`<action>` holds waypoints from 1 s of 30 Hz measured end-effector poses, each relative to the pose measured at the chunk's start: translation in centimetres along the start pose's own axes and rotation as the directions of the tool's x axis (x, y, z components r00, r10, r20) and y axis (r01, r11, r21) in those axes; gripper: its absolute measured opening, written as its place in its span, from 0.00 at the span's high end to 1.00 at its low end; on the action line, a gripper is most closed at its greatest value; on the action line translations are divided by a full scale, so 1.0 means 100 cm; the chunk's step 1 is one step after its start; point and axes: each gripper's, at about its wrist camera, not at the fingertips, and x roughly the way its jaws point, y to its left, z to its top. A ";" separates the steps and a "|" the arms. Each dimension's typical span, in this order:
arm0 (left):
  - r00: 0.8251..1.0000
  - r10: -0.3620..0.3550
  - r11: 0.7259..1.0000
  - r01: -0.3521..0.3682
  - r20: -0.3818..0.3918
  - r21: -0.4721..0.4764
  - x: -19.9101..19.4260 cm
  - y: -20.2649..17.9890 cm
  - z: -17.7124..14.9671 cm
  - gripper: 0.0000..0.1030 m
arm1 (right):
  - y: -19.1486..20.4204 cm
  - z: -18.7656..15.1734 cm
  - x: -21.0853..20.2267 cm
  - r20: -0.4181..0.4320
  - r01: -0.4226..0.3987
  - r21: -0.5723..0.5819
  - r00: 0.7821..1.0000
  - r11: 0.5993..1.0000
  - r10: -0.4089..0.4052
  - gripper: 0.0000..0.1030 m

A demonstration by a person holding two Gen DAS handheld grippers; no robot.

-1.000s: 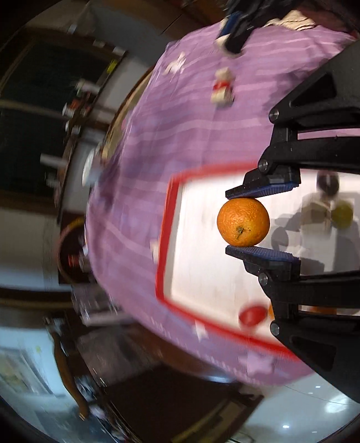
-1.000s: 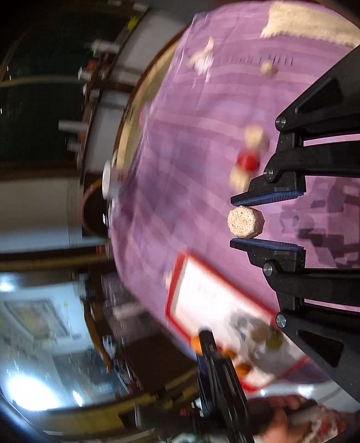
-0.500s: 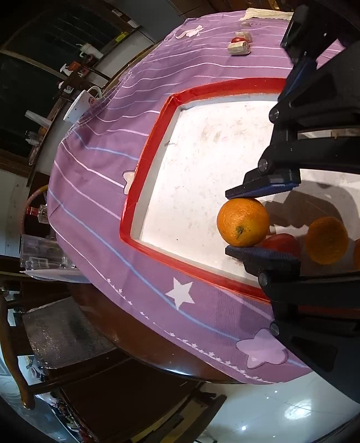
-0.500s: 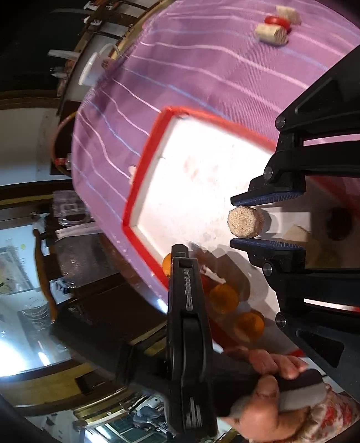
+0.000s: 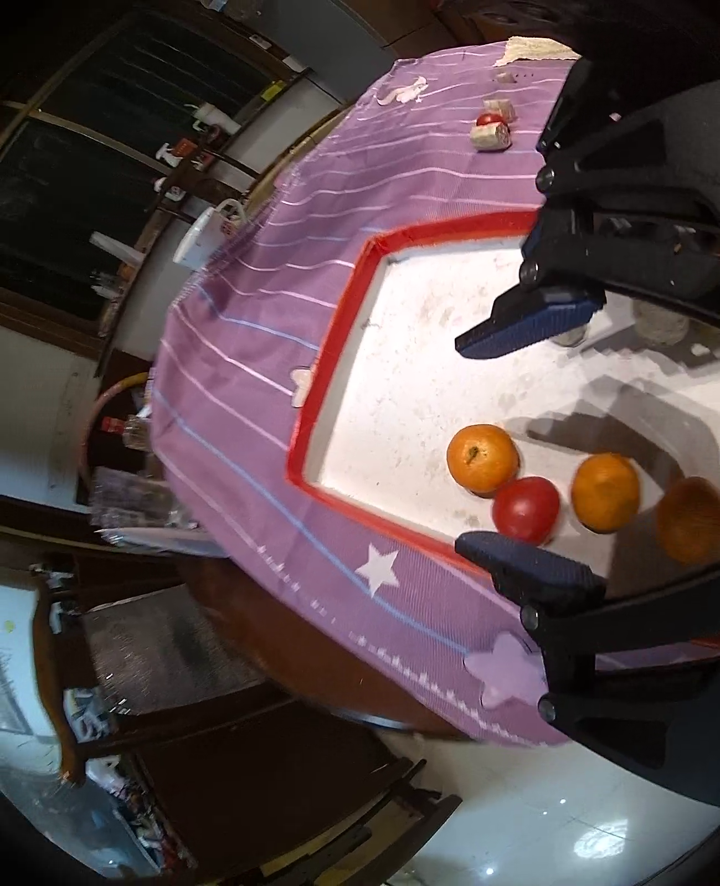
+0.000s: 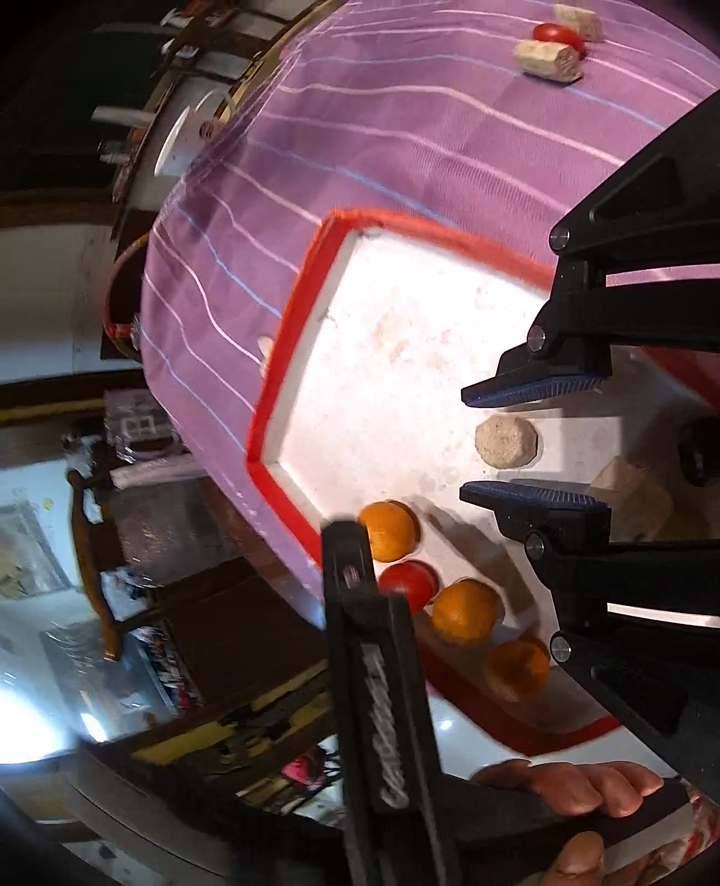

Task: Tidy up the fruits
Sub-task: 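Carry the orange and round beige block into the red tray and release both, then withdraw both open grippers from the tray toward the remaining blocks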

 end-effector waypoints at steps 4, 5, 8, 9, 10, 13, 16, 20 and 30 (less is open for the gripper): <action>0.999 0.011 1.000 -0.010 0.044 -0.017 -0.027 -0.005 -0.014 0.32 | -0.020 -0.008 -0.032 0.036 -0.020 0.087 0.999 0.996 0.017 0.69; 0.999 0.016 1.000 -0.015 0.052 -0.014 -0.033 -0.009 -0.017 0.32 | -0.024 -0.010 -0.039 0.040 -0.016 0.100 0.999 0.995 0.012 0.69; 0.995 0.028 0.999 -0.029 0.091 0.013 -0.055 -0.030 -0.037 0.29 | -0.036 -0.023 -0.061 0.055 -0.002 0.128 0.998 0.992 -0.005 0.68; 0.994 0.026 0.999 -0.029 0.102 0.022 -0.061 -0.038 -0.044 0.28 | -0.040 -0.029 -0.069 0.060 0.004 0.136 0.998 0.991 -0.012 0.68; 0.993 0.025 0.999 -0.029 0.114 0.038 -0.067 -0.048 -0.051 0.27 | -0.043 -0.036 -0.078 0.068 0.011 0.143 0.997 0.990 -0.021 0.68; 0.986 0.044 0.994 -0.060 0.160 0.095 -0.084 -0.080 -0.075 0.27 | -0.053 -0.057 -0.104 0.094 0.050 0.145 0.994 0.988 -0.064 0.68; 0.977 0.079 0.978 -0.115 0.201 0.175 -0.097 -0.110 -0.093 0.27 | -0.066 -0.075 -0.133 0.111 0.118 0.140 0.985 0.983 -0.134 0.68; 0.966 0.085 0.951 -0.151 0.243 0.268 -0.112 -0.143 -0.112 0.22 | -0.097 -0.091 -0.178 0.144 0.189 0.187 0.965 0.964 -0.217 0.67; 0.965 0.086 0.905 -0.179 0.247 0.385 -0.111 -0.191 -0.138 0.21 | -0.165 -0.114 -0.234 0.193 0.250 0.305 0.929 0.919 -0.316 0.62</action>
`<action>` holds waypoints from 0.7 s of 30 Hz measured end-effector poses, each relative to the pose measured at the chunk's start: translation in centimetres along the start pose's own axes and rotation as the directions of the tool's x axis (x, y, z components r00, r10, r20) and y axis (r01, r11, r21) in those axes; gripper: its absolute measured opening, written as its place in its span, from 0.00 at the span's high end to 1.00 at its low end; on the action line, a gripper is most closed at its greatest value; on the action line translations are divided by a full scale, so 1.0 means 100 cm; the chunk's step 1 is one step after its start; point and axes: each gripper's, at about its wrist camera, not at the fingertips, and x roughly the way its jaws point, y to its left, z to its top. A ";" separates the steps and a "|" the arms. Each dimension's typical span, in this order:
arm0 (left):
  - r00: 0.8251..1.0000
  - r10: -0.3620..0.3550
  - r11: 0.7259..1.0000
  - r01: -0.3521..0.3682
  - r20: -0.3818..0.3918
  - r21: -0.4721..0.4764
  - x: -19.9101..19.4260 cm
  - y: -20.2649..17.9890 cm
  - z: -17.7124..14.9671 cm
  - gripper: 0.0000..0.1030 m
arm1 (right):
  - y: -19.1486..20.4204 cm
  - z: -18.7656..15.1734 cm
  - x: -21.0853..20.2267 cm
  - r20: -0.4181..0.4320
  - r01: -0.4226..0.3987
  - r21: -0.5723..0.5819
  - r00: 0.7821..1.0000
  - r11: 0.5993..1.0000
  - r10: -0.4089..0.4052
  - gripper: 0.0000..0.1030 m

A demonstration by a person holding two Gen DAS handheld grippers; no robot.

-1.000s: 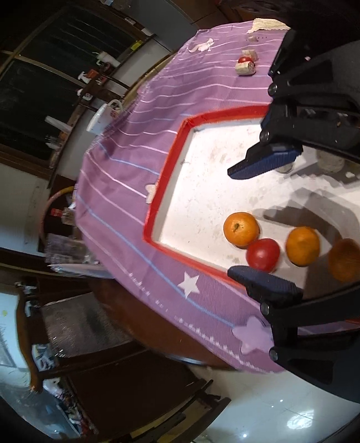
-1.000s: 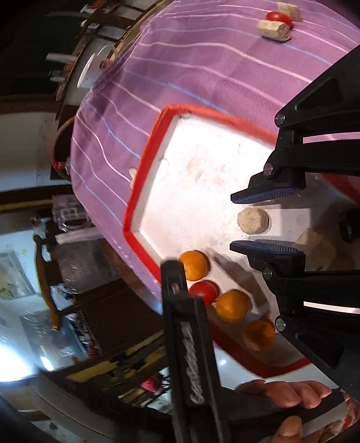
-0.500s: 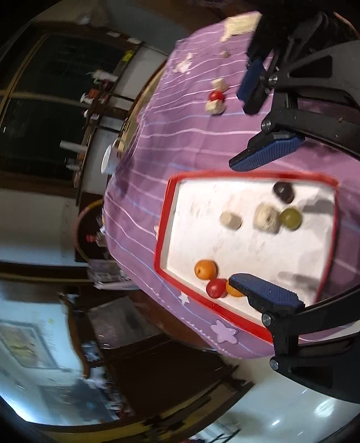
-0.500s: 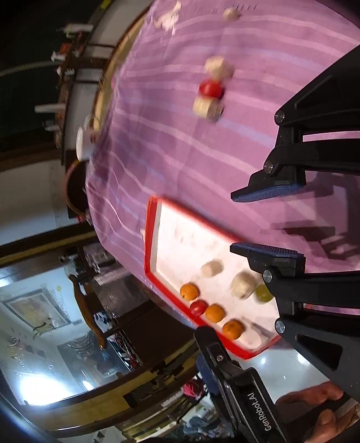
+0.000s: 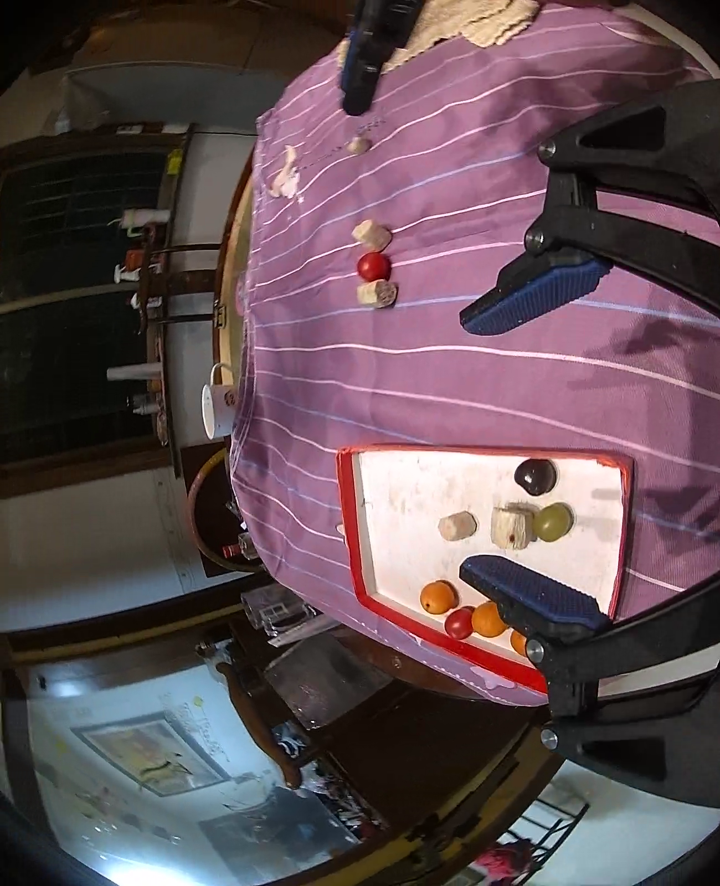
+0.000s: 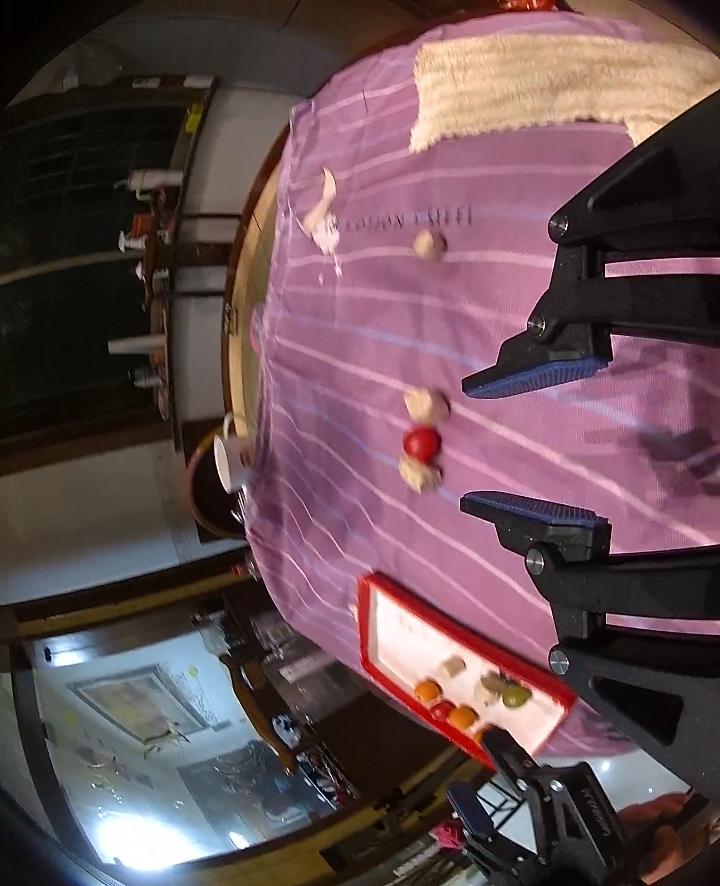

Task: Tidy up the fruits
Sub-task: 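Withdraw both open grippers from the tray toward the remaining blocks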

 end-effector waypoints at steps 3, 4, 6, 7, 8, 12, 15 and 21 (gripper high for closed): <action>1.000 -0.001 1.000 0.001 -0.012 0.017 0.009 -0.009 0.002 0.21 | -0.015 0.000 0.006 -0.002 -0.002 0.030 1.000 1.000 0.002 0.61; 1.000 0.002 1.000 -0.001 -0.017 0.018 0.013 -0.010 0.003 0.21 | -0.020 0.000 0.011 -0.008 -0.003 0.038 1.000 0.999 0.003 0.61; 0.999 -0.001 1.000 0.002 -0.032 0.015 0.021 -0.013 0.005 0.21 | -0.026 0.001 0.019 -0.022 -0.006 0.048 1.000 0.999 0.008 0.61; 0.999 -0.006 1.000 0.006 -0.040 0.012 0.026 -0.015 0.006 0.21 | -0.028 0.001 0.025 -0.032 -0.012 0.049 0.999 0.999 0.014 0.61; 0.999 -0.008 1.000 0.008 -0.045 0.012 0.029 -0.017 0.007 0.21 | -0.030 0.000 0.028 -0.039 -0.015 0.047 0.999 0.999 0.017 0.61; 0.997 -0.012 1.000 0.014 -0.077 0.026 0.045 -0.027 0.009 0.21 | -0.037 -0.002 0.044 -0.063 -0.017 0.049 0.998 0.999 0.020 0.61; 0.995 -0.014 0.999 0.018 -0.101 0.039 0.056 -0.032 0.008 0.21 | -0.042 -0.004 0.054 -0.080 -0.019 0.061 0.997 0.998 0.024 0.61; 0.988 -0.031 0.998 0.039 -0.150 0.050 0.078 -0.035 0.007 0.21 | -0.045 -0.006 0.072 -0.115 -0.017 0.052 0.993 0.999 0.022 0.61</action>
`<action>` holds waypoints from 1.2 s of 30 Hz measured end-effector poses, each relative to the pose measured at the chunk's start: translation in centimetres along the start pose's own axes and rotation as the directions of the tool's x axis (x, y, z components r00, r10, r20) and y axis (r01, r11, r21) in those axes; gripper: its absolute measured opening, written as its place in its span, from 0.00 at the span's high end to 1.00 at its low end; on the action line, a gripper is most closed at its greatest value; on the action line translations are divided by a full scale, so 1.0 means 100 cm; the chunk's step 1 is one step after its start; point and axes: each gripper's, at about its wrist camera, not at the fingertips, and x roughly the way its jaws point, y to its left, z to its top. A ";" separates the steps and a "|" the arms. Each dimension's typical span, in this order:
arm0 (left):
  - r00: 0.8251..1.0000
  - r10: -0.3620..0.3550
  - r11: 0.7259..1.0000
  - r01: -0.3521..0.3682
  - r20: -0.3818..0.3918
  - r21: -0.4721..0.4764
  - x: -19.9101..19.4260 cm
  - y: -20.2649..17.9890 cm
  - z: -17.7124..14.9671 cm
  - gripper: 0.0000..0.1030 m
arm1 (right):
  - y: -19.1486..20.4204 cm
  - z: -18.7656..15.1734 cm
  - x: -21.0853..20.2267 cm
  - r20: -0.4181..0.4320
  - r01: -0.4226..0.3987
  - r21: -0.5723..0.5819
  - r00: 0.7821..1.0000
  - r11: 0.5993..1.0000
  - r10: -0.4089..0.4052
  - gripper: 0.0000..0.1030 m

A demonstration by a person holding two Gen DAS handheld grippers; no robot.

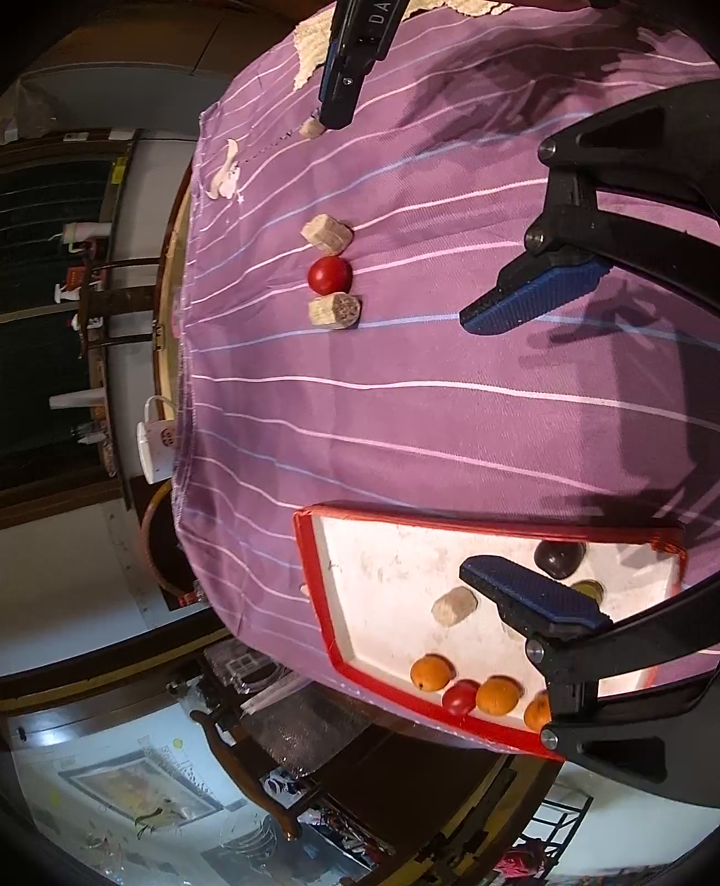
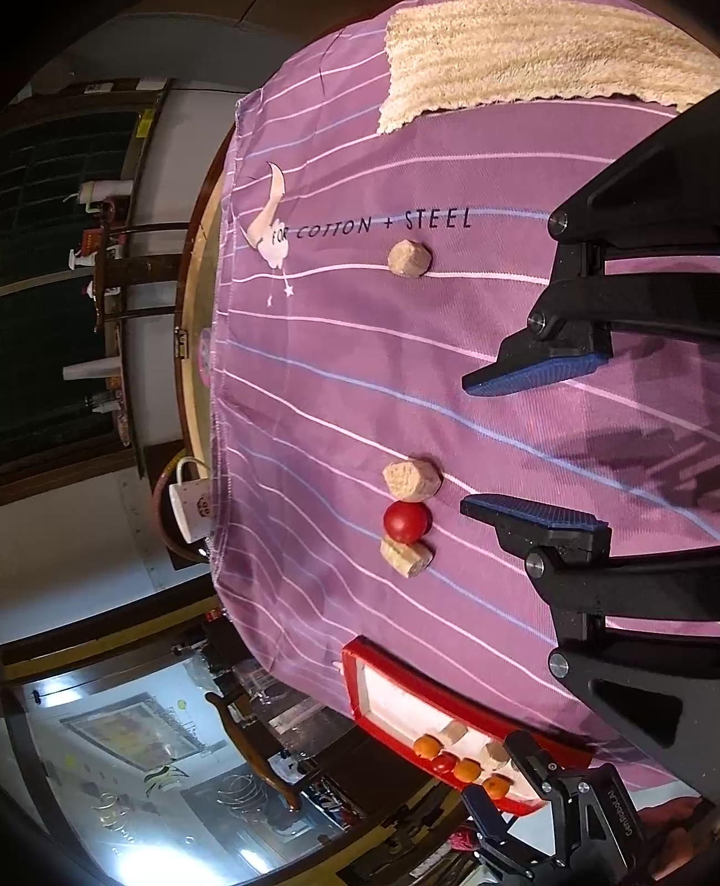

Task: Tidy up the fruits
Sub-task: 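Withdraw both open grippers from the tray toward the remaining blocks, then grasp the cylindrical beige block with the left gripper while the right grasps the hexagonal block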

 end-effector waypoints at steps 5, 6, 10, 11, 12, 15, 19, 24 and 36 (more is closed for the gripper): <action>0.998 -0.031 0.999 0.028 -0.056 -0.047 0.029 0.014 0.016 0.21 | 0.003 0.011 0.028 -0.045 -0.009 -0.025 0.999 1.000 0.008 0.61; 0.997 -0.036 0.997 0.031 -0.066 -0.065 0.038 0.018 0.023 0.21 | 0.003 0.014 0.036 -0.052 -0.019 -0.022 0.998 1.000 0.018 0.61; 0.990 -0.097 0.989 0.084 -0.104 -0.122 0.061 0.023 0.038 0.21 | 0.003 0.027 0.062 -0.061 -0.052 0.020 0.997 0.998 0.053 0.61; 0.987 -0.120 0.985 0.105 -0.109 -0.134 0.065 0.023 0.041 0.21 | 0.003 0.030 0.066 -0.060 -0.064 0.034 0.996 0.997 0.066 0.61; 0.983 -0.147 0.981 0.130 -0.110 -0.145 0.069 0.022 0.044 0.21 | 0.002 0.032 0.070 -0.059 -0.072 0.049 0.995 0.996 0.075 0.60; 0.969 -0.211 0.967 0.187 -0.128 -0.172 0.082 0.016 0.053 0.21 | 0.005 0.037 0.082 -0.066 -0.082 0.075 0.994 0.994 0.087 0.59; 0.957 -0.259 0.954 0.232 -0.133 -0.188 0.096 0.007 0.064 0.21 | 0.011 0.035 0.099 -0.095 -0.072 0.070 0.992 0.995 0.078 0.59; 0.958 -0.260 0.960 0.242 -0.121 -0.142 0.107 -0.009 0.070 0.21 | 0.009 0.034 0.100 -0.104 -0.084 0.070 0.990 0.994 0.091 0.71; 0.940 -0.312 0.947 0.319 -0.136 0.029 0.132 -0.052 0.077 0.57 | -0.016 0.024 0.078 -0.092 -0.046 0.099 0.994 0.994 0.055 0.71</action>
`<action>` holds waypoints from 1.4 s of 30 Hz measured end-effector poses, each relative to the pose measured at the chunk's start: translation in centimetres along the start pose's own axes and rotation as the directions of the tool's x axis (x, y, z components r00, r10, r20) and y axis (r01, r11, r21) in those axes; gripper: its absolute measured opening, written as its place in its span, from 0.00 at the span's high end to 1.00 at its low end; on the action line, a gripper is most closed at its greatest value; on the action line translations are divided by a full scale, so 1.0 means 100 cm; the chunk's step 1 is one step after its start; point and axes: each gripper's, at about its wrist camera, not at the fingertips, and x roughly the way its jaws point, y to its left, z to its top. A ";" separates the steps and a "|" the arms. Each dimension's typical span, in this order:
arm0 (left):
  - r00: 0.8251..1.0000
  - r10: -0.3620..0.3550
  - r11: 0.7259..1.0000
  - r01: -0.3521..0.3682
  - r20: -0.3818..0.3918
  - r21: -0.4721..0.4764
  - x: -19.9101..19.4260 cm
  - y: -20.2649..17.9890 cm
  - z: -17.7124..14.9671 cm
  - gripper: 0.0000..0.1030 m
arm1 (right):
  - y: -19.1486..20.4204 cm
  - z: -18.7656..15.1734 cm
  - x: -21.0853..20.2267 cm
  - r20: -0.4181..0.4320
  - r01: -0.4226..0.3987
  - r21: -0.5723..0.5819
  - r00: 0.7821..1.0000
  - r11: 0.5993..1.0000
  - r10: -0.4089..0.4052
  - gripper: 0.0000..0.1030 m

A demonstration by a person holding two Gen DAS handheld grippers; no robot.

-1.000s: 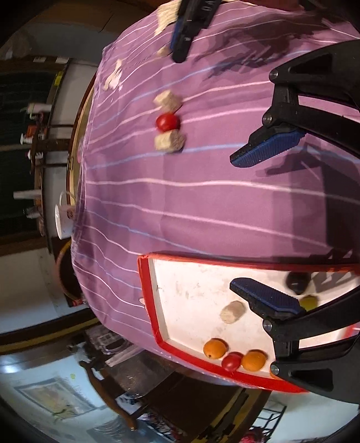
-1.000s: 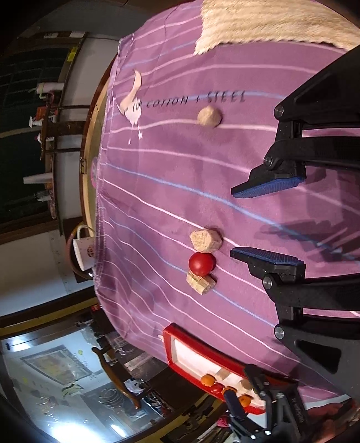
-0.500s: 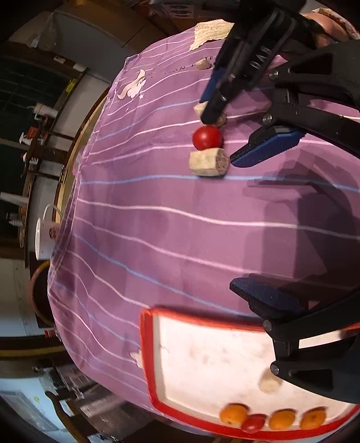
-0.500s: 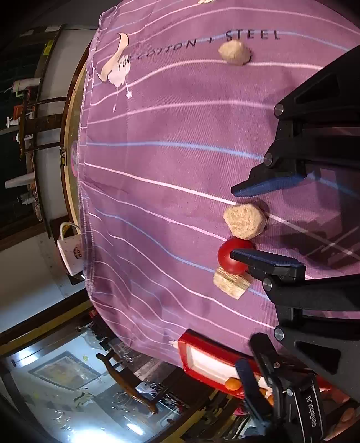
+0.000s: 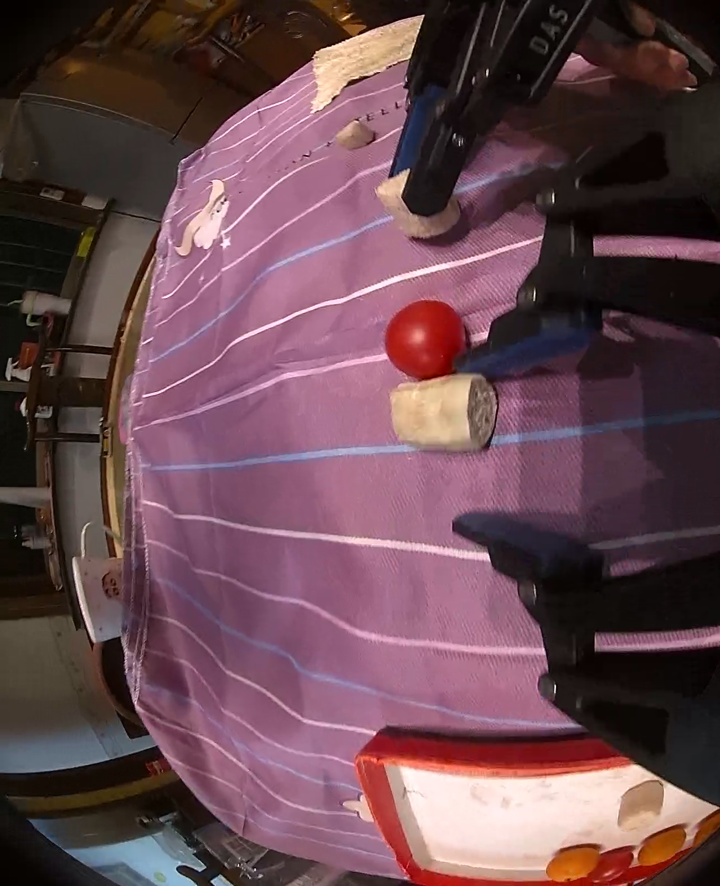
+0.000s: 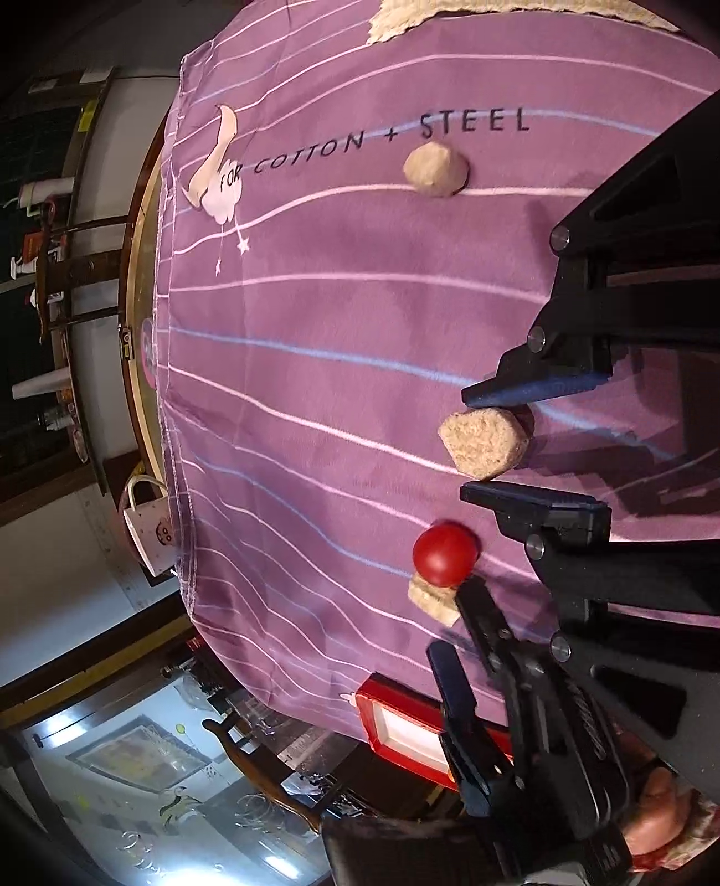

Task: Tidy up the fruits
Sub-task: 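Grasp the cylindrical beige block with the left gripper while the right grasps the hexagonal block, then carry both beige blocks into the red tray and release them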

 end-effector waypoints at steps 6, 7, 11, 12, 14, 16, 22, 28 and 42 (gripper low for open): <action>0.999 0.040 0.999 -0.040 0.016 0.022 0.004 -0.007 0.000 0.69 | 0.003 0.000 0.002 0.000 -0.002 0.004 1.000 1.000 0.002 0.71; 0.999 0.040 0.999 -0.040 0.014 0.023 0.003 -0.007 0.000 0.75 | 0.003 -0.001 0.001 0.001 -0.004 0.002 1.000 1.000 0.004 0.71; 0.999 0.024 1.000 -0.024 0.021 -0.005 -0.013 -0.002 -0.006 0.75 | 0.011 -0.002 -0.008 0.007 -0.003 -0.018 1.000 1.000 0.003 0.71; 0.999 0.019 1.000 -0.018 0.027 -0.024 -0.023 0.003 -0.010 0.75 | 0.013 -0.002 -0.012 0.010 -0.001 -0.025 1.000 1.000 0.001 0.71; 0.999 -0.005 0.999 0.007 0.038 -0.052 -0.039 0.011 -0.016 0.74 | 0.020 -0.001 -0.020 0.017 0.000 -0.038 1.000 0.999 0.001 0.71; 0.998 -0.021 0.996 0.026 0.061 -0.084 -0.064 0.026 -0.027 0.74 | 0.027 -0.001 -0.029 0.028 -0.007 -0.054 1.000 0.999 0.008 0.71; 0.992 0.069 0.985 -0.050 0.106 -0.168 -0.124 0.092 -0.056 0.74 | 0.073 -0.002 -0.051 0.054 -0.056 -0.130 0.997 0.990 0.064 0.71; 0.971 0.233 0.932 -0.207 0.056 -0.298 -0.132 0.177 -0.068 0.74 | 0.147 -0.002 -0.035 0.010 -0.155 -0.192 0.987 0.969 0.160 0.71; 0.985 0.173 0.912 -0.160 0.000 -0.379 -0.092 0.243 -0.063 0.74 | 0.276 -0.022 0.073 -0.131 -0.153 -0.326 0.985 0.933 0.115 0.71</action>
